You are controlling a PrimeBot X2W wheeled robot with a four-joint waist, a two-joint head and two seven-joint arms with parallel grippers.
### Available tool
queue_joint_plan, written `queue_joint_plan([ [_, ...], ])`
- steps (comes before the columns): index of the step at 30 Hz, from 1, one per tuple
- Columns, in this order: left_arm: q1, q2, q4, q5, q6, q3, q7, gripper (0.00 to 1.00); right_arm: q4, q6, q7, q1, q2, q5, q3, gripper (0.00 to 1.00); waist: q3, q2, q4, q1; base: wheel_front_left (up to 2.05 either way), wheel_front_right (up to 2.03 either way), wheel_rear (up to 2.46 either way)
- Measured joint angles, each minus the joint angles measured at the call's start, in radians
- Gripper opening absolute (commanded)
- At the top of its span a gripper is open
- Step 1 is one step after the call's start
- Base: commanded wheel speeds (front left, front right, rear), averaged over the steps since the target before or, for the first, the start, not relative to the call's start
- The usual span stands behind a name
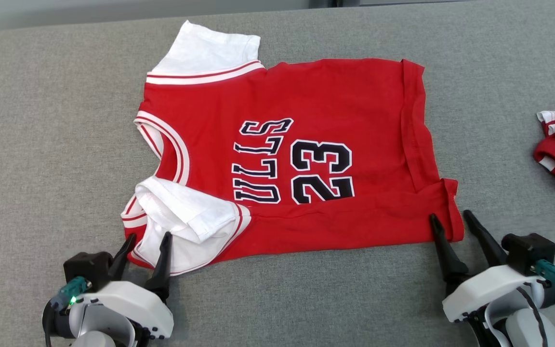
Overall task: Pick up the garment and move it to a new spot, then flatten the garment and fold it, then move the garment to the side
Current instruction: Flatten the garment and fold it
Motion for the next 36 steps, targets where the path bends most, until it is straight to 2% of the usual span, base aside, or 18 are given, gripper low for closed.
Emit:
queue_joint_plan([
  [3, -0.015, -0.009, 0.021, -0.031, -0.009, 0.006, 0.030, 1.00, 0.040, 0.000, 0.003, -0.027, -0.006, 0.029, 0.034, 1.00, 0.006, 0.0000, 0.000, 0.0000, 0.00, 0.00, 0.00],
  [4, -0.018, -0.012, 0.024, -0.042, -0.013, 0.008, 0.038, 0.97, 0.049, 0.000, 0.006, -0.036, -0.009, 0.040, 0.047, 1.00, 0.007, 0.0000, 0.000, 0.0000, 0.00, 0.00, 0.00],
  [5, -0.022, -0.011, 0.026, -0.048, -0.018, 0.008, 0.051, 0.62, 0.056, 0.000, 0.011, -0.044, -0.012, 0.053, 0.056, 0.77, 0.009, 0.0000, -0.001, 0.0000, 0.00, 0.00, 0.00],
  [6, -0.024, -0.012, 0.026, -0.062, -0.024, 0.010, 0.059, 0.11, 0.064, 0.000, 0.013, -0.052, -0.016, 0.067, 0.063, 0.48, 0.011, 0.0000, -0.001, 0.0000, 0.00, 0.00, 0.00],
  [7, -0.026, -0.011, 0.026, -0.071, -0.025, 0.012, 0.068, 0.00, 0.069, 0.000, 0.013, -0.058, -0.020, 0.078, 0.069, 0.08, 0.012, 0.0000, -0.001, 0.0000, 0.00, 0.00, 0.00],
  [8, -0.028, -0.008, 0.024, -0.071, -0.026, 0.010, 0.081, 0.00, 0.073, 0.000, 0.013, -0.063, -0.022, 0.090, 0.075, 0.00, 0.014, 0.0000, -0.001, 0.0000, 0.00, 0.00, 0.00],
  [13, -0.022, 0.001, -0.024, -0.083, -0.030, 0.002, 0.119, 0.00, 0.068, 0.002, 0.014, -0.068, -0.037, 0.140, 0.094, 0.00, 0.014, 0.0000, 0.002, 0.0000, 0.00, 0.00, 0.00],
  [20, 0.071, 0.048, -0.177, -0.096, -0.002, 0.003, 0.189, 0.00, -0.027, 0.001, 0.053, -0.001, -0.072, 0.177, 0.062, 0.00, 0.002, 0.0000, 0.010, 0.0000, 0.00, 0.00, 0.00],
  [21, 0.112, 0.073, -0.235, -0.100, 0.017, 0.008, 0.214, 0.00, -0.079, 0.001, 0.073, 0.046, -0.076, 0.179, 0.035, 0.00, -0.002, 0.0000, 0.014, 0.0000, 0.00, 0.00, 0.00],
  [25, 0.166, 0.101, -0.317, -0.102, 0.048, 0.017, 0.244, 0.00, -0.158, 0.001, 0.114, 0.130, -0.069, 0.173, -0.011, 0.00, -0.007, 0.0000, 0.019, 0.0000, 0.00, 0.00, 0.00],
  [30, 0.206, 0.124, -0.387, -0.100, 0.082, 0.025, 0.269, 0.00, -0.272, 0.001, 0.183, 0.224, -0.023, 0.141, -0.066, 0.00, -0.010, 0.0000, 0.018, 0.0000, 0.00, 0.00, 0.00],
  [31, 0.205, 0.127, -0.388, -0.093, 0.086, 0.022, 0.270, 0.05, -0.283, 0.001, 0.191, 0.231, -0.016, 0.132, -0.070, 0.20, -0.010, 0.0000, 0.016, 0.0000, 0.00, 0.00, 0.00],
  [32, 0.204, 0.126, -0.389, -0.089, 0.091, 0.021, 0.270, 0.87, -0.291, 0.001, 0.196, 0.233, -0.011, 0.122, -0.076, 0.55, -0.011, 0.0000, 0.014, 0.0000, 0.00, 0.00, 0.00],
  [33, 0.204, 0.123, -0.388, -0.088, 0.092, 0.019, 0.269, 1.00, -0.295, 0.001, 0.202, 0.232, -0.006, 0.113, -0.080, 1.00, -0.011, 0.0000, 0.011, 0.0000, 0.00, 0.00, 0.00],
  [36, 0.190, 0.115, -0.376, -0.062, 0.108, 0.017, 0.241, 1.00, -0.299, 0.000, 0.201, 0.228, -0.001, 0.084, -0.095, 1.00, -0.014, 0.0000, 0.007, 0.0000, 0.00, 0.00, 0.00],
])
